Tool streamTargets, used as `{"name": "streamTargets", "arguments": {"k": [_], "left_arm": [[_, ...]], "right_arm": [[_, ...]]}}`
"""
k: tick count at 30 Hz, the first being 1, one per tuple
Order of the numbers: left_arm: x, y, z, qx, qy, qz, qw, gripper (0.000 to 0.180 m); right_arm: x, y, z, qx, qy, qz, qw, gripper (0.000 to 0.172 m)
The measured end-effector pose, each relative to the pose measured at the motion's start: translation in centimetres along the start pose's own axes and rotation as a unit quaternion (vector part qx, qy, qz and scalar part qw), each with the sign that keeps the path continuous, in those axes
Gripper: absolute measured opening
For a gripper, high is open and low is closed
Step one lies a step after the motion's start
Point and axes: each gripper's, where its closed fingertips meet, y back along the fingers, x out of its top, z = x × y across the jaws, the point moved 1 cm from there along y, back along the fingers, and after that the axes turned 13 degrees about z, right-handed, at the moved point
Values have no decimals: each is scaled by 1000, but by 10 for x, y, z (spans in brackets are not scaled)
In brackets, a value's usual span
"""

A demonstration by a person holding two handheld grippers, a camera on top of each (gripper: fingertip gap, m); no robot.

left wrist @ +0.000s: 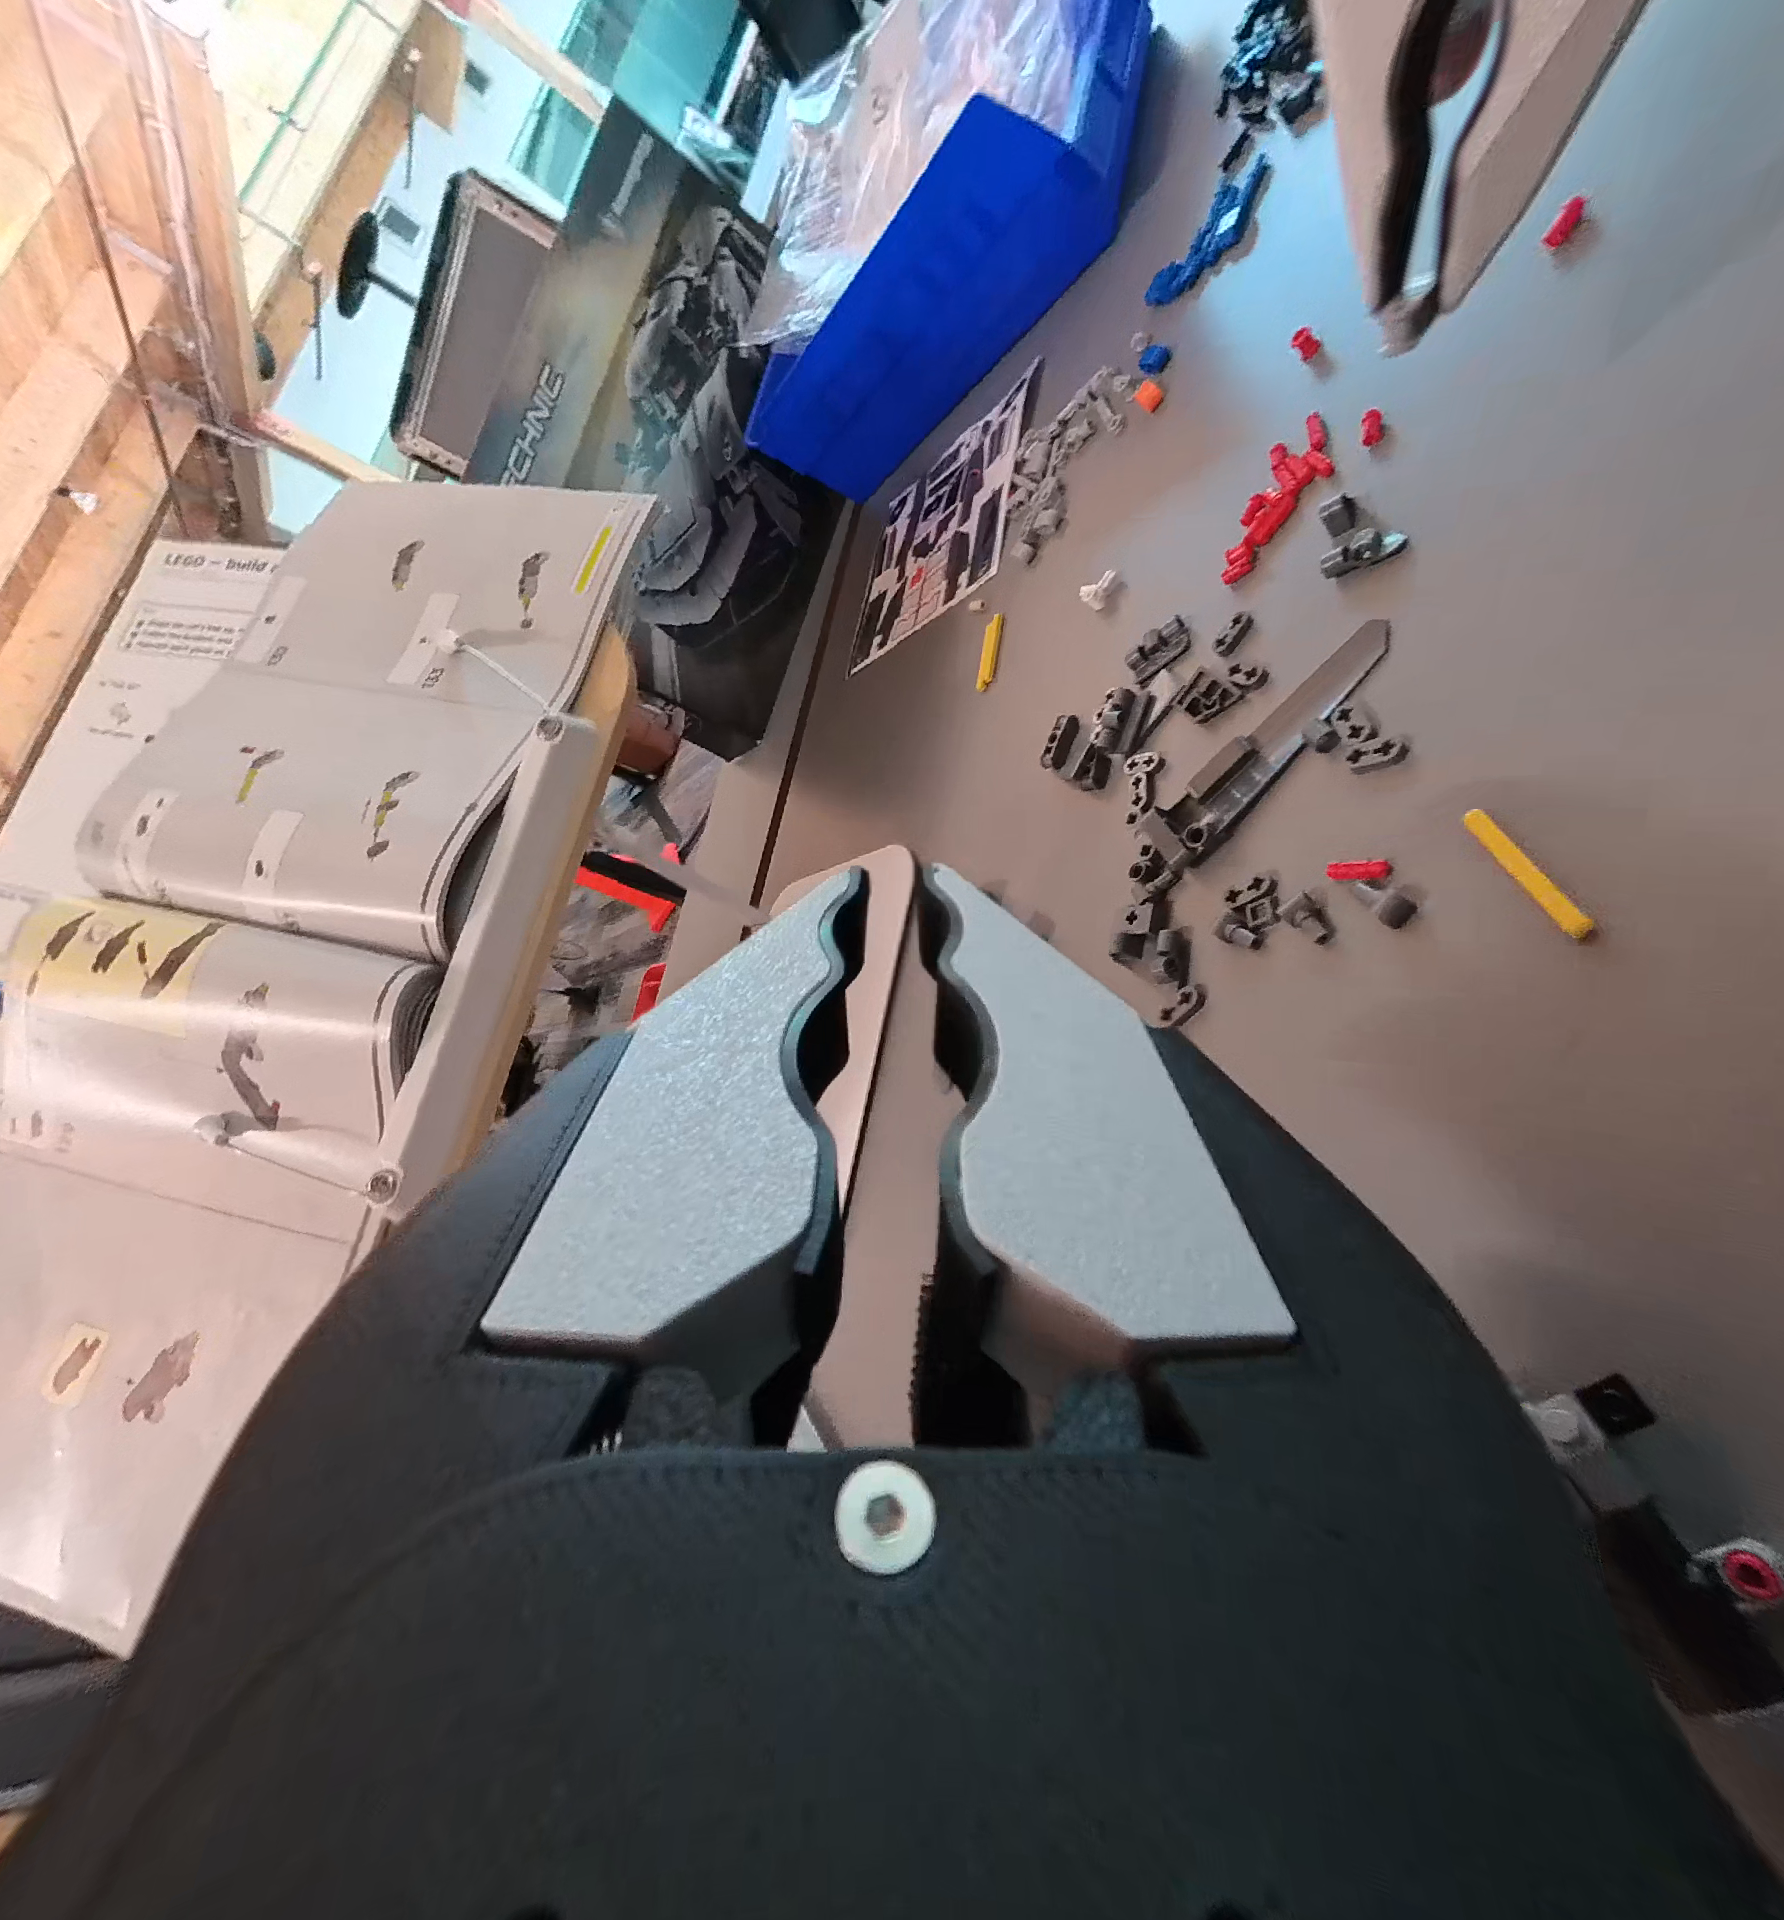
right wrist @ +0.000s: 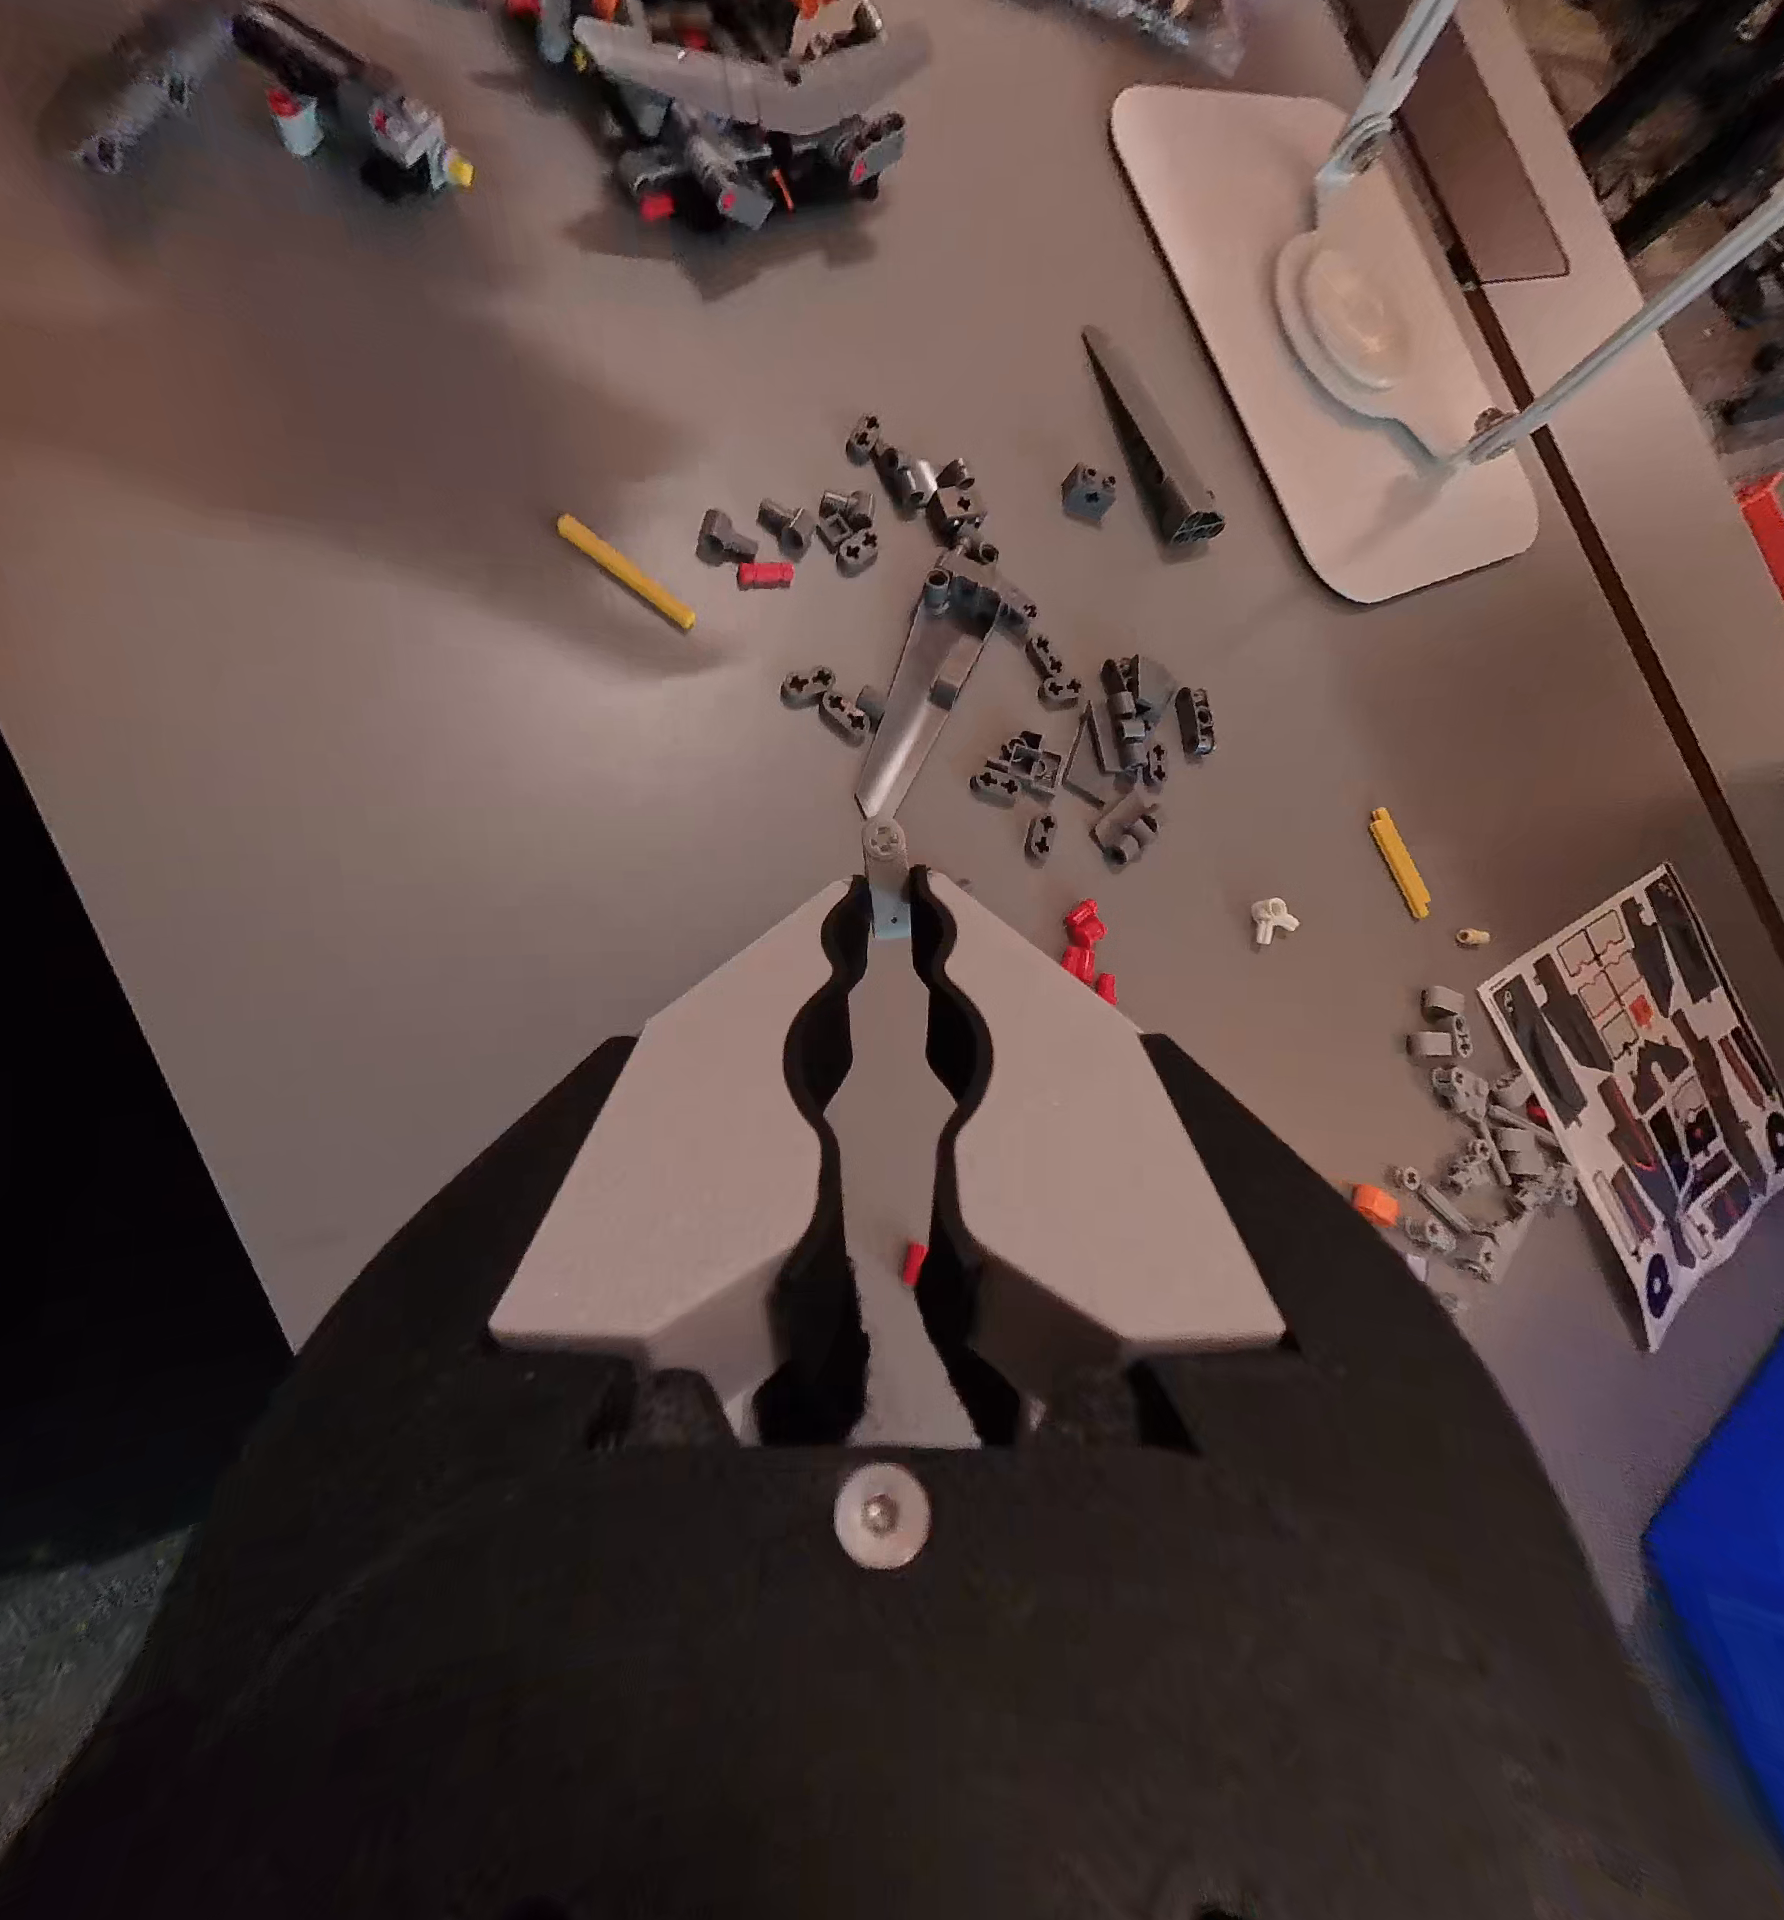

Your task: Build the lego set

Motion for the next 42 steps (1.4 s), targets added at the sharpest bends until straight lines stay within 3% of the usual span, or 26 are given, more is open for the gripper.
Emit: {"name": "streamTargets", "arguments": {"k": [12, 18, 24, 31, 33, 42], "left_arm": [[41, -7, 57, -91, 73, -23, 993, 11], [21, -15, 97, -143, 142, -137, 970, 15], [8, -19, 124, -158, 218, -190, 944, 26], [-19, -23, 137, -165, 217, -270, 924, 11], [-19, -26, 138, -166, 229, -265, 922, 3], [-20, -28, 138, -200, 261, -256, 909, 3]], "right_arm": [[-4, -3, -16, -6, -50, 33, 998, 5], [-3, -8, -19, -6, -67, 63, 996, 5], [-6, -15, -26, 5, -80, 83, 993, 5], [-9, -14, -30, 11, -92, 99, 991, 5], [-12, -14, -29, 10, -96, 100, 990, 5], [-18, -18, -30, 18, -113, 102, 988, 5]]}}
